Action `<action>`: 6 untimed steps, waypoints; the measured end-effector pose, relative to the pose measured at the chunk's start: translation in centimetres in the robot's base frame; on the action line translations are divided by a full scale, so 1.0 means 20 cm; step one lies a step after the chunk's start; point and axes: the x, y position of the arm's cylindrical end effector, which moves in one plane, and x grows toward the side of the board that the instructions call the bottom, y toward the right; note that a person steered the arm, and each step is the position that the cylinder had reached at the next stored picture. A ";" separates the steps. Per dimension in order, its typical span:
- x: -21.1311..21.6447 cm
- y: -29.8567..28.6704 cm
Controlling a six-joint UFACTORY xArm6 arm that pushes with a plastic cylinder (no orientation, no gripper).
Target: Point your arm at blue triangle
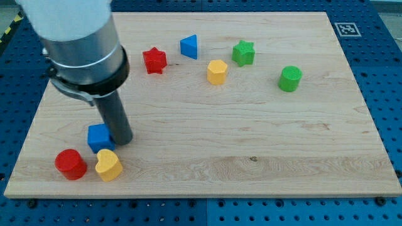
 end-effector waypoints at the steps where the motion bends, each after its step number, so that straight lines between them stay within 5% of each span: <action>1: 0.00 -0.10; 2: 0.00 -0.12; 4: -0.13 0.33; 6: -0.52 0.60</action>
